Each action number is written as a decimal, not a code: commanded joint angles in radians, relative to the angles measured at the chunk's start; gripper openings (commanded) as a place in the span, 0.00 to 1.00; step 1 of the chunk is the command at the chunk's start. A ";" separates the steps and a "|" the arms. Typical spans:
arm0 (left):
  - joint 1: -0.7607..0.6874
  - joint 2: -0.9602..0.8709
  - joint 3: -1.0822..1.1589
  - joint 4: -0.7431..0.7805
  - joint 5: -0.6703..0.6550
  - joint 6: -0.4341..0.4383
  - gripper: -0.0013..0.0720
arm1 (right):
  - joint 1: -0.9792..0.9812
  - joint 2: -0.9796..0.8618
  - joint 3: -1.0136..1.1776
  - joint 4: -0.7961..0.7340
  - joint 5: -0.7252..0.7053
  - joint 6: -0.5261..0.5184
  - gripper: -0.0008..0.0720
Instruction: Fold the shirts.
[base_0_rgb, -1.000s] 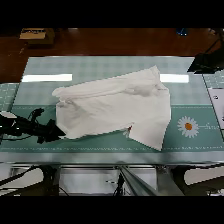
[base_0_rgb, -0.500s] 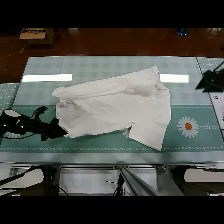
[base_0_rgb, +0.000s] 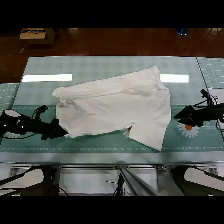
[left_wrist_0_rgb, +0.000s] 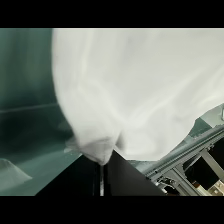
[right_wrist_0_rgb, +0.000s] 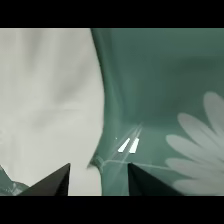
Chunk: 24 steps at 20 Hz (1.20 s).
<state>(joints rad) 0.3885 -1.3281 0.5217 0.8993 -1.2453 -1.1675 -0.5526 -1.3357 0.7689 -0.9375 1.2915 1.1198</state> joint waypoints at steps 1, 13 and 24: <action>0.000 0.001 0.000 -0.010 0.014 0.030 0.05 | 0.061 0.009 -0.069 0.094 -0.145 -0.034 0.60; 0.000 0.047 0.092 -0.064 0.003 0.076 0.05 | 0.294 0.014 0.016 0.047 -0.297 0.055 0.07; 0.000 0.658 0.948 -0.295 0.151 0.022 0.05 | 0.288 0.601 0.750 0.126 -0.362 0.034 0.07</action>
<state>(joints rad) 0.3878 -0.8051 1.2453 0.6456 -1.1912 -1.1263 -0.2642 -0.8631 1.3407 -0.8104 1.0039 1.0721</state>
